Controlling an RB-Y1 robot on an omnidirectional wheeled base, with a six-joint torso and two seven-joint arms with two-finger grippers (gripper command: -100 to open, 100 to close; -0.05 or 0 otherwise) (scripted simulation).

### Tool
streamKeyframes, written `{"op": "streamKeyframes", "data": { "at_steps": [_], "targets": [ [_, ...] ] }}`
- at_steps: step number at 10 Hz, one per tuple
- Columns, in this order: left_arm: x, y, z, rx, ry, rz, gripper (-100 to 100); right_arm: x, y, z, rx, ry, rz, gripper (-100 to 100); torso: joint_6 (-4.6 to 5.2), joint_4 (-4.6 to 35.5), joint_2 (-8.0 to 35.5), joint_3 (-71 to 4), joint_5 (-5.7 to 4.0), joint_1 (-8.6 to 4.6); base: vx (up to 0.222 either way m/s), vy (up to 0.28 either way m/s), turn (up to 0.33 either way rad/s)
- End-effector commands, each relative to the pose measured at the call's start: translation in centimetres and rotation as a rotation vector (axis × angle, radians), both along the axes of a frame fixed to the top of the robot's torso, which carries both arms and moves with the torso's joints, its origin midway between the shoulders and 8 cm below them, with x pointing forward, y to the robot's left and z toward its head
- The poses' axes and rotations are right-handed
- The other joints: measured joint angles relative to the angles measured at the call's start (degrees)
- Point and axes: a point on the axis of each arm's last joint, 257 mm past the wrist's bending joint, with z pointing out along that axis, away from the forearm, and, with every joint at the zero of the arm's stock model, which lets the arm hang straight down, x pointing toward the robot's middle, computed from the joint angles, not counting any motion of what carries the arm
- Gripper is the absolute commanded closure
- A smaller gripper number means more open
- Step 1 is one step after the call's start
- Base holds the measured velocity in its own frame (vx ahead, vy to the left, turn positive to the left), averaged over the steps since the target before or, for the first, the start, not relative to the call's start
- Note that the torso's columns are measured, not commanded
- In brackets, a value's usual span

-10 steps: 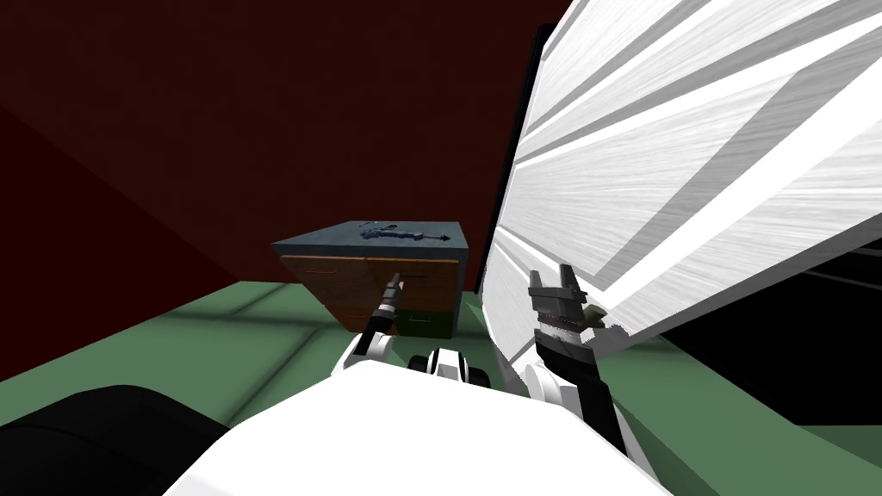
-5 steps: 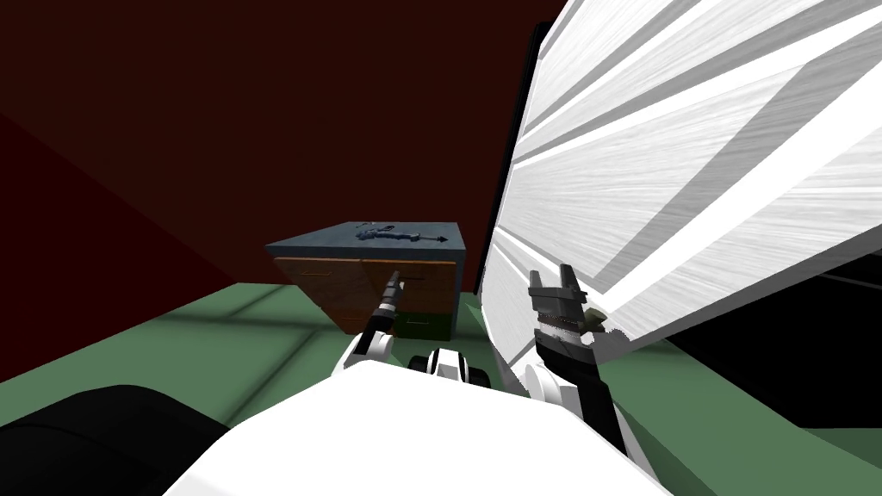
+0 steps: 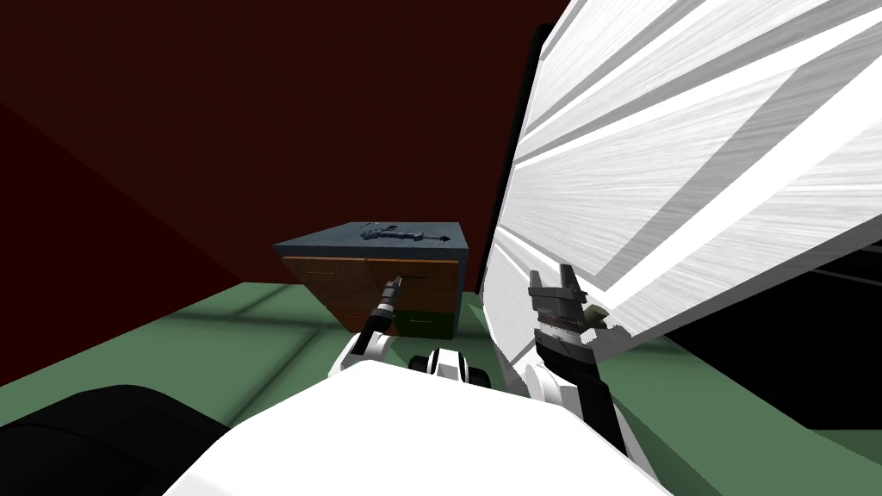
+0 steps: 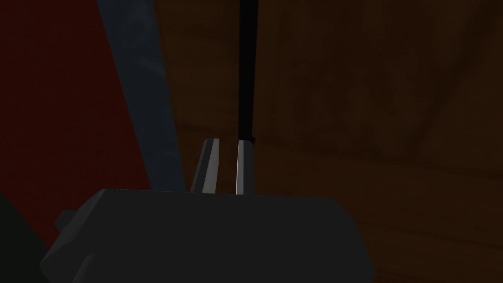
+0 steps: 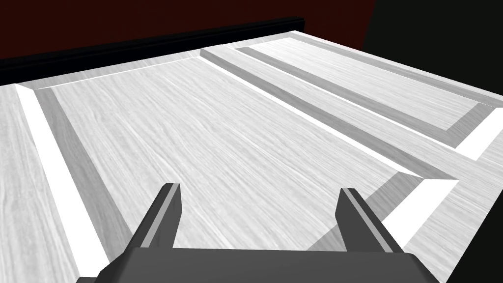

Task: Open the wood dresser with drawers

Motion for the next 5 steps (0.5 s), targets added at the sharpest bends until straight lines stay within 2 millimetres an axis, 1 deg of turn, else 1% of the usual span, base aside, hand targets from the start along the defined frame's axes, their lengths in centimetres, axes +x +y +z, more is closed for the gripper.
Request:
{"op": "streamKeyframes", "data": {
  "at_steps": [1,2,3,4,5],
  "targets": [
    [-0.05,-0.10,-0.10,-0.025,0.001,0.007,-100,0.00,0.00,0.00,0.000,0.000,0.000,0,0.01,0.02,0.05,0.04,0.02,0.00,-0.019,0.066,-0.005],
    [-0.13,0.04,0.50,-0.029,0.002,0.010,-100,0.00,0.00,-0.01,0.000,0.000,0.000,0,0.02,0.01,-0.02,0.01,-0.08,-0.38,0.054,0.030,-0.015],
    [-0.17,0.11,0.81,-0.030,0.002,0.011,-100,0.00,0.00,-0.01,0.000,0.000,0.000,0,0.02,-0.05,-0.22,-0.12,-0.14,-0.52,0.100,0.016,-0.014],
    [-0.17,0.02,0.64,-0.029,0.000,0.010,-100,0.00,0.00,-0.01,0.000,0.000,0.000,0,0.02,-0.08,-0.29,-0.17,-0.13,-0.48,0.046,0.003,-0.001],
    [-0.07,-0.08,-0.03,-0.028,0.002,0.008,100,0.00,0.00,0.00,0.000,0.000,0.000,0,0.01,-0.02,-0.03,-0.03,-0.10,-0.38,-0.056,-0.024,0.022]
  ]
}}
